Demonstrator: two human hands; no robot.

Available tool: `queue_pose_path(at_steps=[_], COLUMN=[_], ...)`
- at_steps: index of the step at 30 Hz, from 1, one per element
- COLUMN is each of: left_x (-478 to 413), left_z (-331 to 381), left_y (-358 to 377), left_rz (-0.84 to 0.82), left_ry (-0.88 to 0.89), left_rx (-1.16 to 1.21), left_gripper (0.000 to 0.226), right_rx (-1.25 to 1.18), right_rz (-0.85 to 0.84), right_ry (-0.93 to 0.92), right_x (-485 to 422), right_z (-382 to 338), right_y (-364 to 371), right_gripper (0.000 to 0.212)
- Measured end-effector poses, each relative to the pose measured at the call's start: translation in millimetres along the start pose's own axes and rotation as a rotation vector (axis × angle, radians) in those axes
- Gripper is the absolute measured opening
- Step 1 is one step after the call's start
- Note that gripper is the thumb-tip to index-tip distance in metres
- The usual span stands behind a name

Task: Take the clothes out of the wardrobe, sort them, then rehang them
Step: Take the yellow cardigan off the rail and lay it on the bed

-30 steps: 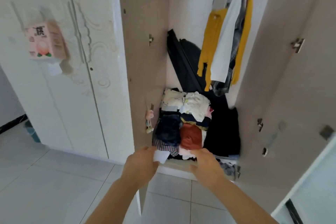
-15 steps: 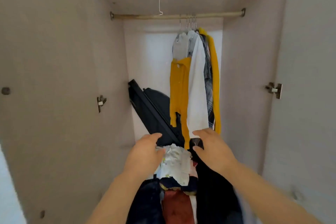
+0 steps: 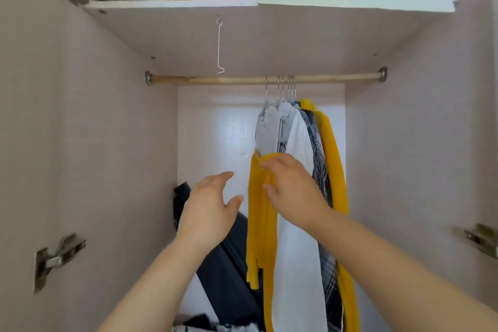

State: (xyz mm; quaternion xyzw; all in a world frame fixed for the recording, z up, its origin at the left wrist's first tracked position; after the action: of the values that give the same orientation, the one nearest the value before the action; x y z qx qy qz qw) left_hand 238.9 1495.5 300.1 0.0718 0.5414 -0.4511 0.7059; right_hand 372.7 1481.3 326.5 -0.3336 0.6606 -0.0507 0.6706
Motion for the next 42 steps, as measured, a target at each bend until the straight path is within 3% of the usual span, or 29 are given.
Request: queue_pose_path(at_steps=[13,18,29,37,42], left_x=[-169.7,-209.9,-252.6,-271.1,-289.0], left_z=[-31.1,-59.0,-100.5,-102.9,-89.6], left_y=[50.3,71.0,123.2,131.5,114.6], left_rz=[0.225,0.248,0.202,0.233,0.29], left_ry=[0.036,0.101,0.152,0.18,0.207], left_rx=[0.094,0.116,0.15,0.095,0.043], left_gripper=[0.046,0.046,0.045,0.046,0.049], right_rx=[0.133,0.262,0.44,0.412,0.345], right_rz=[0.277,0.285,0.403,0.534,0.512], right_ry=[-0.096,-0.096,-0.034,-0.07,-0.138], right_x=[-177.6,-225.7,-247.2,-272.8,-290.3], right_z=[55.7,86.0,183.0,188.6,171.8], right_y=[43.6,66.8,66.0,75.8,78.0], right_gripper=[0.047,0.045,0.046,0.031,0.03])
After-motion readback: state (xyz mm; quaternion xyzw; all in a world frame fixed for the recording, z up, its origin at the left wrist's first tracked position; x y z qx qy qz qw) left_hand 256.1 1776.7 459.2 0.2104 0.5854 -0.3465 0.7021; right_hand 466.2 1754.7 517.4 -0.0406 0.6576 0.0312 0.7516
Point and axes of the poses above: each hand's wrist, its own x-axis away from the middle knuckle, its own y-axis out of the palm, z = x × y, the point moved 9 cm from there along -x, towards the middle knuckle, and after that the axes turned 10 degrees about z, right-handed, at the moved point
